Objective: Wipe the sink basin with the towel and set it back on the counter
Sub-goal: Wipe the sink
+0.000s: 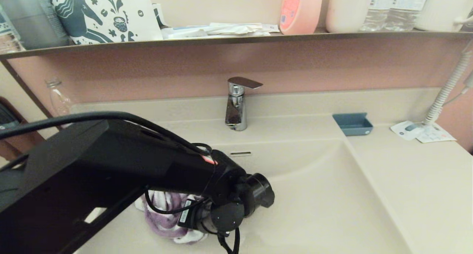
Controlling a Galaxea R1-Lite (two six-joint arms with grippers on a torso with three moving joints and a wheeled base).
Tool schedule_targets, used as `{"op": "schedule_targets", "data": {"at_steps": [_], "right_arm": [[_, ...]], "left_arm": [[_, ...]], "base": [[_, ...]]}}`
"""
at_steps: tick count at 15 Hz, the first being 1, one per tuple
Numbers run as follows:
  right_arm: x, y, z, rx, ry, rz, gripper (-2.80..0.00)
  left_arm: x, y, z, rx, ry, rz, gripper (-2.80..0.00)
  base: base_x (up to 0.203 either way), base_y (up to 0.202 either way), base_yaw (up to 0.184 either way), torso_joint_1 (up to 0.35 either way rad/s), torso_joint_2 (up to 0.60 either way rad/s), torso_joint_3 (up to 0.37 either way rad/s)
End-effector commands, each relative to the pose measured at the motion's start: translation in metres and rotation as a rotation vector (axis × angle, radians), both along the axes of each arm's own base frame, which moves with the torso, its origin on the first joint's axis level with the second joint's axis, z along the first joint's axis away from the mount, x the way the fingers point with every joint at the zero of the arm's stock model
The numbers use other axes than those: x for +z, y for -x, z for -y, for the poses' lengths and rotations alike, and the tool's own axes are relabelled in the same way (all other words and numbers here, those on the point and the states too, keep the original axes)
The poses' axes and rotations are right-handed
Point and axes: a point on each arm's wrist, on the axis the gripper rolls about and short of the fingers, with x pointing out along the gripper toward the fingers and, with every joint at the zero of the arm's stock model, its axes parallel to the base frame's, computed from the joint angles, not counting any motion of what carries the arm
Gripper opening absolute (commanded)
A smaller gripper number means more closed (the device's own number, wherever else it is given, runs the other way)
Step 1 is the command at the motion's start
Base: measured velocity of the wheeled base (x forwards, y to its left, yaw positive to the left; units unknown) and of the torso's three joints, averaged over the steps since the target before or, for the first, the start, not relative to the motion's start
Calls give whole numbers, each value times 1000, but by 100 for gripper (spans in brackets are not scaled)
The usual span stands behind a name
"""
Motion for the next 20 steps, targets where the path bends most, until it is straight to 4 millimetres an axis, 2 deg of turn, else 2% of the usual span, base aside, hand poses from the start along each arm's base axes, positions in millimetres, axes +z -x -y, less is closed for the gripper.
{"op": "schedule_targets", "data": {"at_steps": [1,4,7,11,14,19,20], "right_arm": [[0,0,0,1,0,-1,-280],[0,0,0,1,0,-1,-280],[0,0,0,1,0,-1,-280],[0,0,0,1,0,-1,-280],[0,0,0,1,0,-1,-280],[0,0,0,1,0,-1,-280],[0,0,0,1,0,-1,-280]], "left_arm": [[26,-10,-1,-5,52,68,-280],[43,-16,-1,-18,74,115,-280],[46,-16,10,-25,136,171,-280],[36,-17,16,-27,168,197,-280],[30,-25,20,-19,226,253,-280],[25,-38,46,-40,327,323,-280],[20,-36,57,-60,339,315,-280]], "base": [[0,0,0,0,0,0],[0,0,0,0,0,0],[0,0,0,0,0,0],[0,0,0,0,0,0],[0,0,0,0,0,0],[0,0,0,0,0,0],[0,0,0,0,0,0]]}}
